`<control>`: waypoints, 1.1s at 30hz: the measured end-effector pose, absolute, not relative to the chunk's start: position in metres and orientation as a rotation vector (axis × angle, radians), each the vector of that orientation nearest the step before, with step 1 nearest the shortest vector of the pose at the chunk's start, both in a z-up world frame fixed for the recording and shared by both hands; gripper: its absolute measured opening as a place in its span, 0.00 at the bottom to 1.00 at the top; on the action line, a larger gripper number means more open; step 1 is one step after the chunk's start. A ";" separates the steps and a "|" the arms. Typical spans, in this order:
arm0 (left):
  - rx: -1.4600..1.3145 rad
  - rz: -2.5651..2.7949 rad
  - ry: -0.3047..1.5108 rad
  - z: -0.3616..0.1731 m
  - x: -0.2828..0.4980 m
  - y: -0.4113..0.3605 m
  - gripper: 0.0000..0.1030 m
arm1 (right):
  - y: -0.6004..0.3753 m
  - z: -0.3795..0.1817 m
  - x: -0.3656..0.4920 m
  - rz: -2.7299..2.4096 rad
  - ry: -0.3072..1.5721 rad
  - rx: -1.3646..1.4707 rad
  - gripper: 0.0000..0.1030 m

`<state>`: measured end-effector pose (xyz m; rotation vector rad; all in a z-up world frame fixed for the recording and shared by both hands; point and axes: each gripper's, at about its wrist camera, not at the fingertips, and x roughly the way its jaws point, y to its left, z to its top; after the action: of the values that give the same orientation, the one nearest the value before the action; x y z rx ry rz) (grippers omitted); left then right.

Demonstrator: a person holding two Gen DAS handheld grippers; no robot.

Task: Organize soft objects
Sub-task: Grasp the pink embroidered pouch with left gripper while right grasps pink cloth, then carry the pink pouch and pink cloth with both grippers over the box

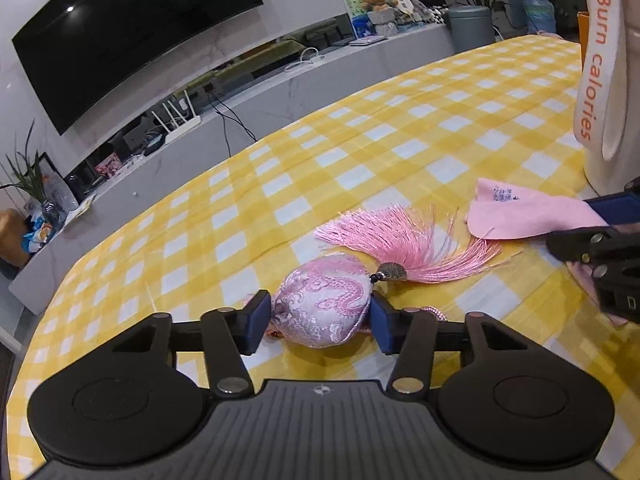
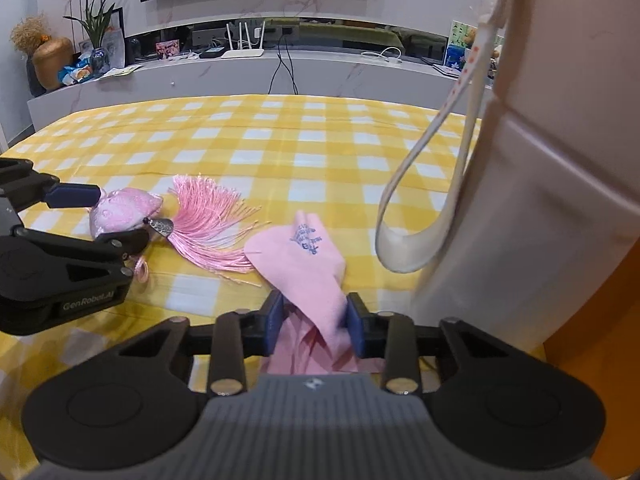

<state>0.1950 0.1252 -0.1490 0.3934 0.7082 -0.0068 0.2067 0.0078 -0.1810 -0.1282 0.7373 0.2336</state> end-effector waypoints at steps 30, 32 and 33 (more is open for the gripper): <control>-0.117 0.069 0.667 -0.039 0.065 0.116 0.41 | -0.054 -0.053 0.096 0.422 0.494 -0.184 0.06; -0.126 0.054 0.669 -0.031 0.059 0.110 0.41 | -0.065 -0.047 0.088 0.412 0.492 -0.172 0.06; -0.129 0.046 0.666 -0.028 0.056 0.107 0.41 | -0.069 -0.044 0.085 0.404 0.488 -0.173 0.06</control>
<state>0.0560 0.1070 -0.0280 -0.1286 0.6661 0.0465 0.0850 -0.0692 -0.0443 -0.1731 0.4880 0.4040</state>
